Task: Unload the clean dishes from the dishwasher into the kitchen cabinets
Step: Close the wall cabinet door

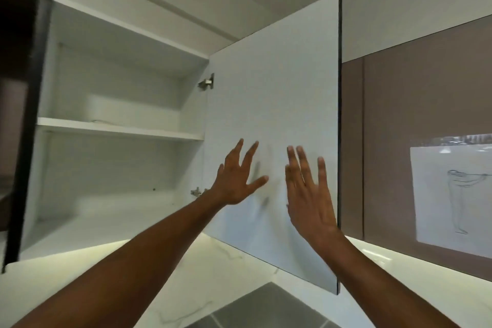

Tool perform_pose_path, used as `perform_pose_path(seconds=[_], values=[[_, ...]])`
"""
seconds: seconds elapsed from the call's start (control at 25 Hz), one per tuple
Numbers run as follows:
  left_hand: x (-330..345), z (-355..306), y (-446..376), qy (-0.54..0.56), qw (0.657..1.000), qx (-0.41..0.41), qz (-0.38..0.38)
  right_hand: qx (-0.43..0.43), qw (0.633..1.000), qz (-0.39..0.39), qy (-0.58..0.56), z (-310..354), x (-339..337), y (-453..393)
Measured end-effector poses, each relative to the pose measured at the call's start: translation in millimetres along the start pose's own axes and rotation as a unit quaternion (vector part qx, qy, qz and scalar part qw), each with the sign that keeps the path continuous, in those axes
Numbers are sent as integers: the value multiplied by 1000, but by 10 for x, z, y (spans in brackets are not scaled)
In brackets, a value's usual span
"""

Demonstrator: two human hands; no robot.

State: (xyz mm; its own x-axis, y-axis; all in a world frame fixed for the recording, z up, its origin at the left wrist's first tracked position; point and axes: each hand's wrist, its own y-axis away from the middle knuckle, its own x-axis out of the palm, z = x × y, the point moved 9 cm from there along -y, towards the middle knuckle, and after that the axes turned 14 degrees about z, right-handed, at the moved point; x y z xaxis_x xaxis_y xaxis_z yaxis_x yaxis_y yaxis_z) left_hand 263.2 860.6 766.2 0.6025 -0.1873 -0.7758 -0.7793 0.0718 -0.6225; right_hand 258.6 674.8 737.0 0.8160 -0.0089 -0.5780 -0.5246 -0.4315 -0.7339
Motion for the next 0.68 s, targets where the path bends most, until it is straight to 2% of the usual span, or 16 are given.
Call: perform_pose_path(seconds=[0.08,0.16,0.32,0.48,0.6,0.68], values=[[337,-34,-132,-17,998,17,53,-55,998,35,12,-38,390,-66],[565,23,-208,-6,997,28,71,-88,996,15,11,-5,510,-100],[843,203,-196,52,996,67,34,-77,997,20,14,-7,622,-186],[1009,306,-138,86,993,67,-37,-73,997,2,26,-13,593,-230],[1287,212,118,106,989,74,-77,-48,999,12,13,51,599,-7],[1570,98,420,119,986,92,-76,-23,999,28,-12,120,751,314]])
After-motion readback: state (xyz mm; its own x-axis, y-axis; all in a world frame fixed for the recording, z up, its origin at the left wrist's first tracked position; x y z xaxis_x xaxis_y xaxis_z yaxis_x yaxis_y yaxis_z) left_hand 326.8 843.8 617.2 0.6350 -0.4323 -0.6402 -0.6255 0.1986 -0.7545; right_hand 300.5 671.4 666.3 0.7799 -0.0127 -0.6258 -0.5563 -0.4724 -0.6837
